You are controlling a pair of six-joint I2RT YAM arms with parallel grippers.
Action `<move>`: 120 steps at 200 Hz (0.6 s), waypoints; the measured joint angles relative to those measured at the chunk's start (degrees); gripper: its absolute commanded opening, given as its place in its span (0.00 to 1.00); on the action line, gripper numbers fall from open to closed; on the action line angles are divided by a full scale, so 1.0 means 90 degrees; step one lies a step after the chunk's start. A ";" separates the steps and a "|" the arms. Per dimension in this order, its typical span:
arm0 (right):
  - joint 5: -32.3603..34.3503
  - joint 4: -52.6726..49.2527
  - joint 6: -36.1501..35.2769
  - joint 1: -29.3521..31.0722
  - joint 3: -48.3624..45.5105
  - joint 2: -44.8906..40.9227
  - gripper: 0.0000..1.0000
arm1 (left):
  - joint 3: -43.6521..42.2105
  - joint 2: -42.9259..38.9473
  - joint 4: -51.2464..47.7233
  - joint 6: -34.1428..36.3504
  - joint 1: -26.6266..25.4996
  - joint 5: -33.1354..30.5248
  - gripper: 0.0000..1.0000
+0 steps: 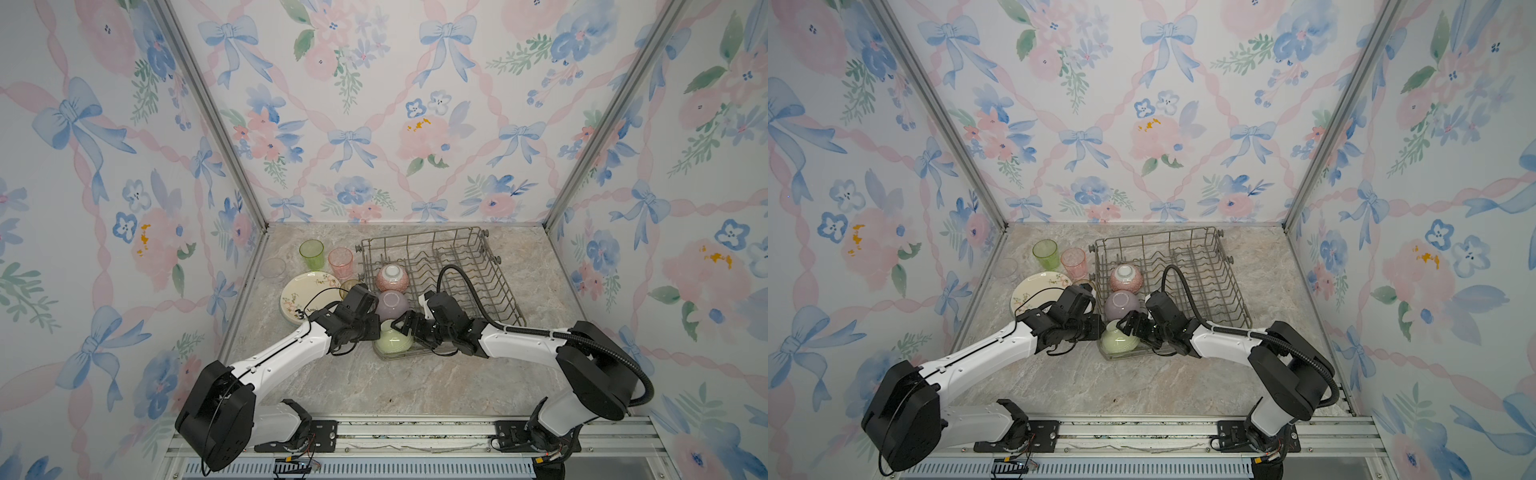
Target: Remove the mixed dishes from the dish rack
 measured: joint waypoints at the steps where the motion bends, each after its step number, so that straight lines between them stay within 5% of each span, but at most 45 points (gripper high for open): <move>1: 0.0005 0.0000 0.0022 0.0000 0.0000 0.0000 0.80 | 0.0000 0.0000 0.0000 -0.0002 0.0000 0.0000 0.29; 120: 0.0551 -0.0168 -0.0262 0.0214 0.0046 -0.0430 0.74 | -0.0053 -0.0002 0.0146 0.0015 0.0046 -0.0002 0.29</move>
